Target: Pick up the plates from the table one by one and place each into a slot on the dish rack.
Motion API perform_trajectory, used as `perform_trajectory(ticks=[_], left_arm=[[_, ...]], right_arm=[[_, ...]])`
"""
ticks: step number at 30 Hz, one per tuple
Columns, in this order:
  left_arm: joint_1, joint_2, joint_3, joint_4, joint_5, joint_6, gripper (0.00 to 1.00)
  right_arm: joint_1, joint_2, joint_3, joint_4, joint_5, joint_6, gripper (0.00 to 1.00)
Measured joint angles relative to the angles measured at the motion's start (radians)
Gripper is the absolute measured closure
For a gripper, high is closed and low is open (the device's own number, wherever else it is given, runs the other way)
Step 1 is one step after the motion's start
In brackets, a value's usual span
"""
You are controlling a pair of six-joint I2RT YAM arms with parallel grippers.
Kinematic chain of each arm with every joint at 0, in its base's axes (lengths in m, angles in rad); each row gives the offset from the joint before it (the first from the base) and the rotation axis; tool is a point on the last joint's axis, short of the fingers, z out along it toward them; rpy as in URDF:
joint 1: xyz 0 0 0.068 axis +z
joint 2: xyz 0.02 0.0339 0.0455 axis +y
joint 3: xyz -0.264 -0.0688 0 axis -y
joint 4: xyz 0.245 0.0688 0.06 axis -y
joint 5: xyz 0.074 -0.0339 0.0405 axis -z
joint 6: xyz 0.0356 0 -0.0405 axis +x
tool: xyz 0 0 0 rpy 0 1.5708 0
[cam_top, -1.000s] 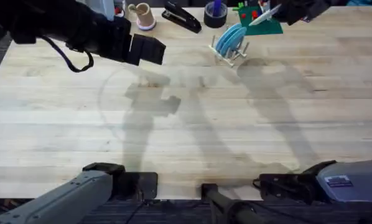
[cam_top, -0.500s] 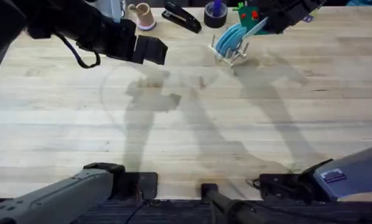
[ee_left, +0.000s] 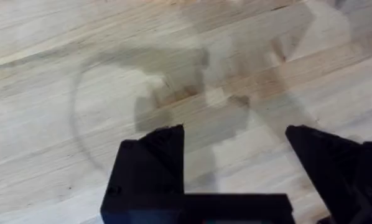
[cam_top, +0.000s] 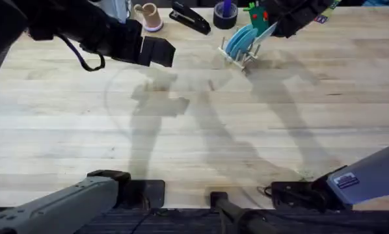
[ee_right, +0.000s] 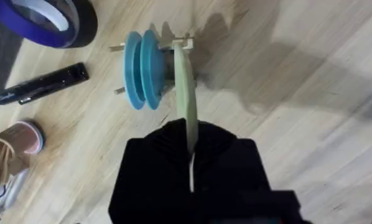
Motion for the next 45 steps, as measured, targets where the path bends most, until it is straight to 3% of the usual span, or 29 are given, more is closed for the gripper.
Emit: perform_trajectory(ticks=[45], left_arm=[[0.000,0.000,0.000,-0.015,0.000,0.000,0.006]], right_arm=[[-0.005,0.155,0.002,0.130,-0.008,-0.037,0.969]])
